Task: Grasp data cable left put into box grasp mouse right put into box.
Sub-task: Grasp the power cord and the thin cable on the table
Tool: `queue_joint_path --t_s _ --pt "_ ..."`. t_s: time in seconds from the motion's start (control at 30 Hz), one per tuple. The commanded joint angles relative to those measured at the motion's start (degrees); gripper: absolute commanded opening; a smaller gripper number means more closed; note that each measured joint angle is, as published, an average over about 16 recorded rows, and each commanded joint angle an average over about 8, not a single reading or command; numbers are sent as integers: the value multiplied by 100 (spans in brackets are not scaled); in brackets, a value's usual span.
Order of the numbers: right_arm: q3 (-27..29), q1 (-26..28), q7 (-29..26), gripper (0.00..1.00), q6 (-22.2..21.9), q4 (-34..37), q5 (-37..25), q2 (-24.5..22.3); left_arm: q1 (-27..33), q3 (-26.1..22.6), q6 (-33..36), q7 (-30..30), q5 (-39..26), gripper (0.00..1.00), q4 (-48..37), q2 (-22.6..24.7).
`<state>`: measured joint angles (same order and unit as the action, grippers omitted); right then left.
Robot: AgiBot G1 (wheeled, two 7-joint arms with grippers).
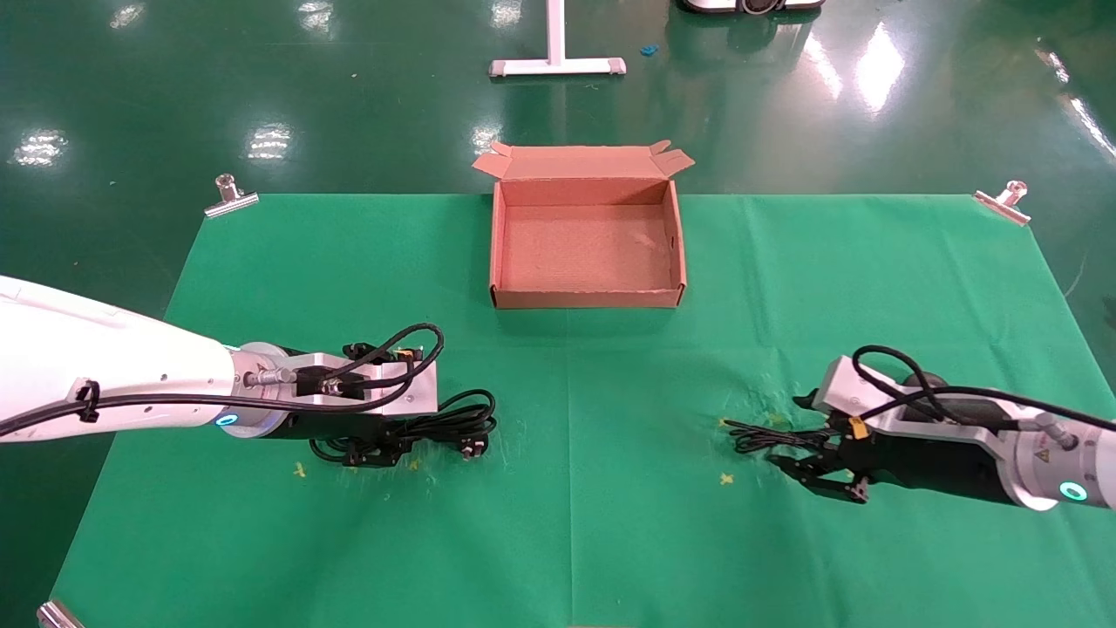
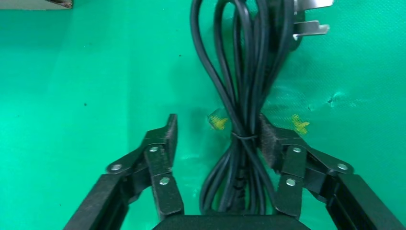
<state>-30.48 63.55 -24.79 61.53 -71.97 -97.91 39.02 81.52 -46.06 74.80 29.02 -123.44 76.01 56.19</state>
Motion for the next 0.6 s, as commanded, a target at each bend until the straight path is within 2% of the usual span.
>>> queue_joint_path --t_s 0.03,0.6 --pt "-1 8 -2 0 -2 9 -11 2 0 0 -1 -3 2 0 -2 0" --pt "1 -12 -24 0 -23 145 -3 13 0 1 0 -3 3 0 -2 0"
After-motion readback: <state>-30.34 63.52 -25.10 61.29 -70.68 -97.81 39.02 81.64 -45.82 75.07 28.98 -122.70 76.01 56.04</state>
